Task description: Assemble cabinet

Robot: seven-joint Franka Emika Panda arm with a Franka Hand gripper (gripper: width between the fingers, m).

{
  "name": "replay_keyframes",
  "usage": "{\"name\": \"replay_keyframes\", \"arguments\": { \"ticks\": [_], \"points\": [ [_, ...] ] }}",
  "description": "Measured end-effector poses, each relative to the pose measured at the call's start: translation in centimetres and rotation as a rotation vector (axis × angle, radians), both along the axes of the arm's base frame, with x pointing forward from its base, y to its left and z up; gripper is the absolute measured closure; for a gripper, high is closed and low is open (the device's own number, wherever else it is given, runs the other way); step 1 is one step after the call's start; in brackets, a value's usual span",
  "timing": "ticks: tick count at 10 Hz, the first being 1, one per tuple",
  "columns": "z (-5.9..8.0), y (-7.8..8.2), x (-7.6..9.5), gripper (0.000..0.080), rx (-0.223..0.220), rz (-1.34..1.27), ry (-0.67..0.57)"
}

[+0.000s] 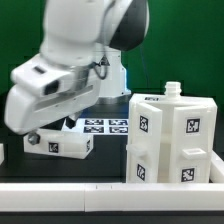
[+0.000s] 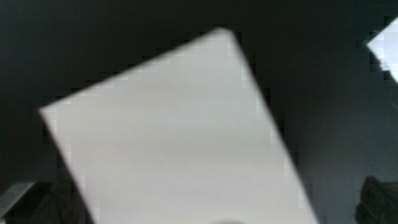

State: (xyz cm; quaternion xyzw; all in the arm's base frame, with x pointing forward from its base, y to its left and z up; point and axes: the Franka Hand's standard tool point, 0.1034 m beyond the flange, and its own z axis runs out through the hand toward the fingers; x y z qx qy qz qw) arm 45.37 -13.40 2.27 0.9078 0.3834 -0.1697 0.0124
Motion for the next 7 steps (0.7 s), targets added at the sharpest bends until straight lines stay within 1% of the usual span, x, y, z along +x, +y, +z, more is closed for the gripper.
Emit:
{"name": "replay_keyframes", "arguments": {
  "ticks": [1,2,5,6,7],
  "points": [
    [0.1,0.1,0.3,0.0004,-0.008,0.026,-0.005],
    [0.0,0.3,0.3,0.0004,-0.007,0.03,-0.004],
    [0.0,0.2,0.2,0.0004,-0.009,0.021,0.0],
    [-0.1,0.4,0.1,0.0004,-0.027,-0.029,0.001],
    [-0.2,1.1,0.2,0.0004,-0.059,-0.083,-0.007]
  ]
}}
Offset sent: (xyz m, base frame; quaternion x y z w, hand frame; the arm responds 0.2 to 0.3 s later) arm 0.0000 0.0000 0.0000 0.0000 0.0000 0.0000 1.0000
